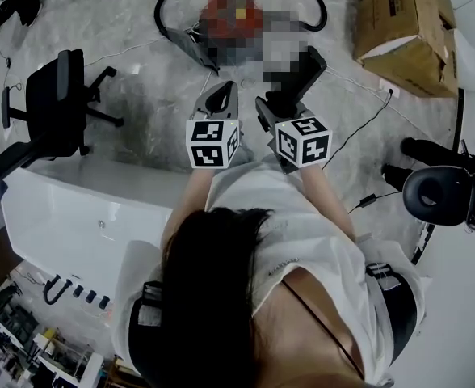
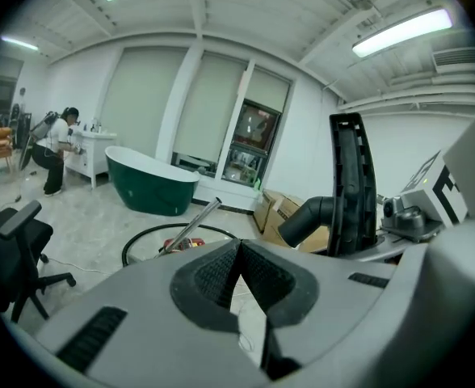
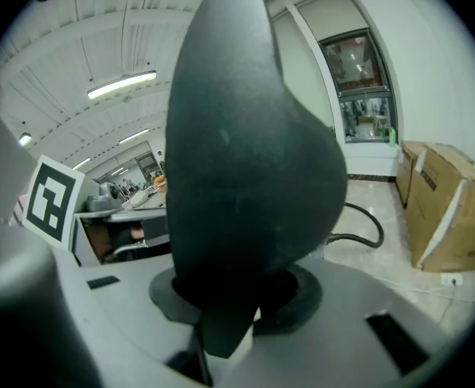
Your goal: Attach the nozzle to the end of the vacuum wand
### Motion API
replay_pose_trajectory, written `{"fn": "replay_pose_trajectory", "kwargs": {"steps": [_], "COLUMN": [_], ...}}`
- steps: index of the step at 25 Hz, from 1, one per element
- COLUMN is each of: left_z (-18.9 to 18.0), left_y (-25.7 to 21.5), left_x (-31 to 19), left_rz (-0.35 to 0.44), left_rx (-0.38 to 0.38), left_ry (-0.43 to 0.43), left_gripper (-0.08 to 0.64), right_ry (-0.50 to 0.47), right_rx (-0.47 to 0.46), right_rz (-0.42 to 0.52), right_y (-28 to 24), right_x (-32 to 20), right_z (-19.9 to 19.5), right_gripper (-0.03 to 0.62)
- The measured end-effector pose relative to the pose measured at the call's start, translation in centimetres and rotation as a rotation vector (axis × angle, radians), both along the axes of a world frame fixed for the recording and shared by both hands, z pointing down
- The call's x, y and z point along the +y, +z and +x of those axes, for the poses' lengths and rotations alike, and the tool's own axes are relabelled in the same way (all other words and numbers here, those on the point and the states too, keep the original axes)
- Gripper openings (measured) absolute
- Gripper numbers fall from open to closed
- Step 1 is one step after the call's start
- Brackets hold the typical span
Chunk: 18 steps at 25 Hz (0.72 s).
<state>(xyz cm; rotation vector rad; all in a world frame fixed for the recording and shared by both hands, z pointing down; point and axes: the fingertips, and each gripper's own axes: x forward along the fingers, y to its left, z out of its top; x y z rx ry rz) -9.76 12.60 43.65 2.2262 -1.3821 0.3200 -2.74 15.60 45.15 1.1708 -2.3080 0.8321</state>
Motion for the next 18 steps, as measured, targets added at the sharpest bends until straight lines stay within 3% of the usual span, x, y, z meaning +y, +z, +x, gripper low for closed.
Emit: {"fn": "replay_pose_trajectory", "kwargs": {"steps": [18], "left_z": [-0.1], "left_y": [0.0], "left_x": [-1.0], "left_rz": [0.006], "left_rx": [-0.055], "left_ry": [0.045], "left_gripper": [0.003], "right_ry": [0.04], "right_rx": [-0.015], "right_rz": [0.013], "right_y": [-0.2], "right_x": [-1.3], "right_z": [0.2], "right_gripper": [0.109]}}
